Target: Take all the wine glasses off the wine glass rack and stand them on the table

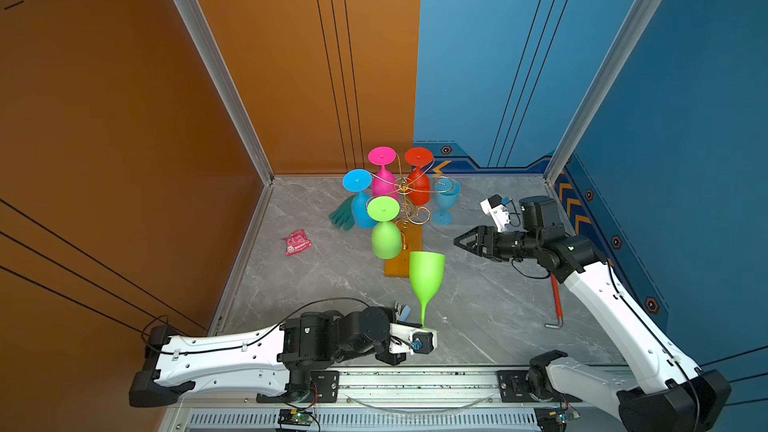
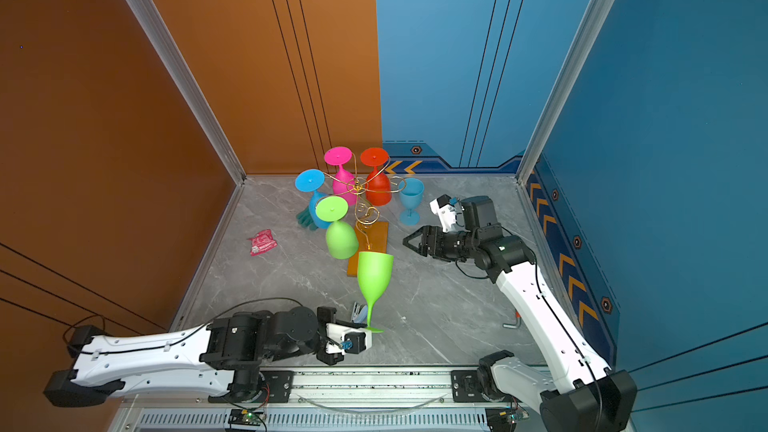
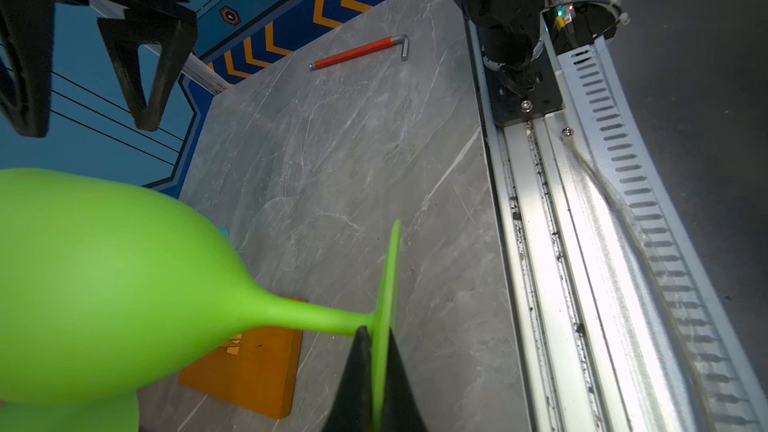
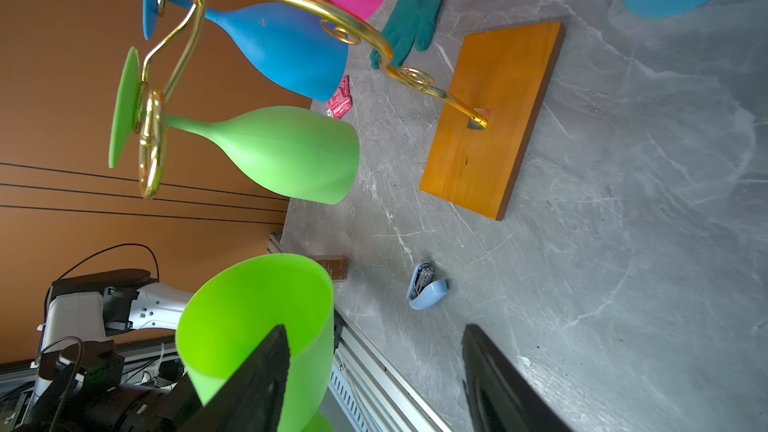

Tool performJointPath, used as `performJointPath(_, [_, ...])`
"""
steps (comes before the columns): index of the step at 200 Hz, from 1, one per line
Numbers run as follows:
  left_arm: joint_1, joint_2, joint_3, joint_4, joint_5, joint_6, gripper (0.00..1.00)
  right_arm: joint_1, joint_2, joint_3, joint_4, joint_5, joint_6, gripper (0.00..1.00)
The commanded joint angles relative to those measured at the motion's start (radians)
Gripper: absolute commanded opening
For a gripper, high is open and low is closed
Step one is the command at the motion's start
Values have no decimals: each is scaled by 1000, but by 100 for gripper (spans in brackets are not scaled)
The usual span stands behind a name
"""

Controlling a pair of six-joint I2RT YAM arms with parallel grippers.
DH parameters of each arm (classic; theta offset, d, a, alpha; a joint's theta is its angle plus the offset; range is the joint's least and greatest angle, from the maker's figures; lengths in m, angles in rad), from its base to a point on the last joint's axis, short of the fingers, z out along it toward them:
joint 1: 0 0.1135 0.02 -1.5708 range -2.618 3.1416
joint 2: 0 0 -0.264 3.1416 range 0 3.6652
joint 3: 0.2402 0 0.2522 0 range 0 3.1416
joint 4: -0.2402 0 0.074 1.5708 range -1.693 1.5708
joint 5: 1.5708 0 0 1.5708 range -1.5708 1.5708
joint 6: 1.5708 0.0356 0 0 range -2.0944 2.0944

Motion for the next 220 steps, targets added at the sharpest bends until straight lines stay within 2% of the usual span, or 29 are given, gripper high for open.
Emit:
performJointPath(1, [-42, 23, -26, -17, -185, 144, 0, -3, 11, 47, -50, -27, -33, 66])
performJointPath(57, [-117, 65, -56, -15, -359, 299, 0, 45, 52, 110, -158, -41, -119, 66])
performJointPath(94, [-135, 68, -67, -16, -405, 350, 0, 107, 85, 142, -207, -45, -158, 63])
performJointPath(186, [-152, 100, -95, -11, -540, 434, 0, 157, 123, 163, -258, -49, -197, 44])
performJointPath(220, [-158, 110, -112, 6, -583, 475, 0, 166, 144, 164, -265, -51, -199, 40])
